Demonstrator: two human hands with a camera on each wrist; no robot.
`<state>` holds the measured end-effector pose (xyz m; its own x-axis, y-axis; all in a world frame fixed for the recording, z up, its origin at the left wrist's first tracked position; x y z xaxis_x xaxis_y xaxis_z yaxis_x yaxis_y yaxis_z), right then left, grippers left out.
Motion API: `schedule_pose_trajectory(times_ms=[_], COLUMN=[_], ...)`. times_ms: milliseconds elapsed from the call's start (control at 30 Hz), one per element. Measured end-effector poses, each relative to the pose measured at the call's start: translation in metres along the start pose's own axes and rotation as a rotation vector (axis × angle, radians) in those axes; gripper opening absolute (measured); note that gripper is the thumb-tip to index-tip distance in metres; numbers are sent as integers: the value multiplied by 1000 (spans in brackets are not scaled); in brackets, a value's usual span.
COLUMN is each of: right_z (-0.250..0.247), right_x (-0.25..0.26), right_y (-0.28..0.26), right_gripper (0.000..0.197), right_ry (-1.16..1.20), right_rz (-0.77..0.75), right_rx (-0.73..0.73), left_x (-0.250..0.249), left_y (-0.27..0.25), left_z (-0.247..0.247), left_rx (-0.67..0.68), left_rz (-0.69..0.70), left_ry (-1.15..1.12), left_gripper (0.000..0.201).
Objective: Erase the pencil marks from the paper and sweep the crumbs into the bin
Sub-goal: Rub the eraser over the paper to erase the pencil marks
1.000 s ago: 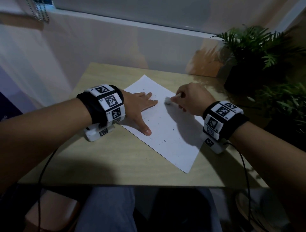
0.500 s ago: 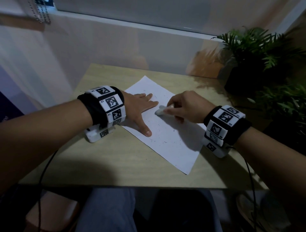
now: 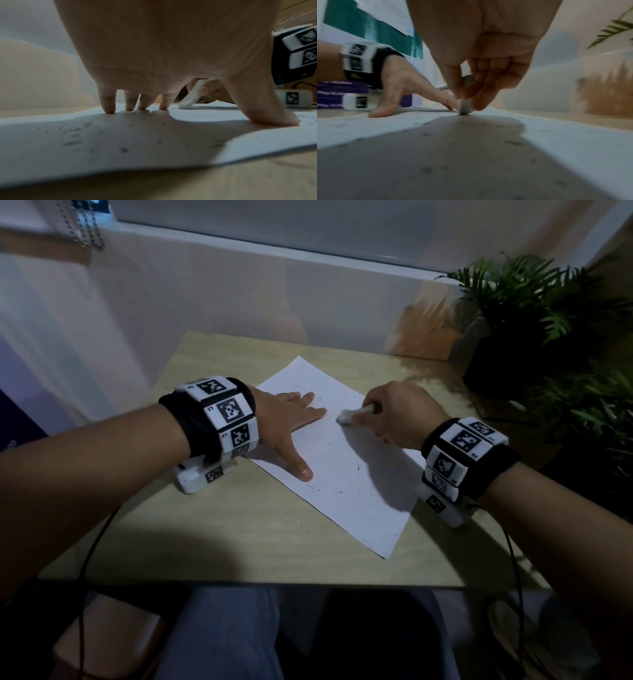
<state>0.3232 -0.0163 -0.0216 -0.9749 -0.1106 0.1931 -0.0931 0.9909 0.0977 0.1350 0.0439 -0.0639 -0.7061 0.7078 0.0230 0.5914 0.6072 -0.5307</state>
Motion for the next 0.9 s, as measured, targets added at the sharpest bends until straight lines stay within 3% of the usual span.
schedule_pose_trajectory(times_ms=[67,200,300,400,500,567,733,800,900], right_z=[0,5,4,2,3,5,0,3,10], right_x=[2,20,5,-2,11,12,-13,-10,1], right_y=[-1,-13,-7,-2,-11,-15,1,0,-6], right_gripper=[51,45,57,56,48,51,56,51,53], right_ry=[-45,83,45,-85,-8,95,-60,-63,57], right_rz=[-14,-144,-29,31,-78,-65,80,38,-66], right_rx=[-22,131,59,-21,77,167,6,0,107], left_x=[-1,-1,1,2,2,3,4,5,5], left_y=[-1,-1,1,2,4,4,2,0,-2], left_z=[-1,-3,0,2,1,1,2,1,0], left_rx=[2,19,0,-5,2,5,1,8,6], left_rz=[1,1,5,8,9,9,-16,-45,-64], left_ry=[2,0,5,-3,-14,-14,-19,-25,-21], left_gripper=[144,141,142,153,152,149,160,165,159])
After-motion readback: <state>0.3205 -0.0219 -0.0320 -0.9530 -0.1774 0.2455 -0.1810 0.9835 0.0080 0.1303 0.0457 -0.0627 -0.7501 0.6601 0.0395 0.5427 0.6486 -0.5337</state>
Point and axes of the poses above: each hand's wrist, its own y-axis towards the middle knuckle, its own z-axis out of the palm, x = y × z, the point moved 5 cm from there along y, towards the middle knuckle, and after that the axes turned 5 degrees about -z, right-handed, at the moved point
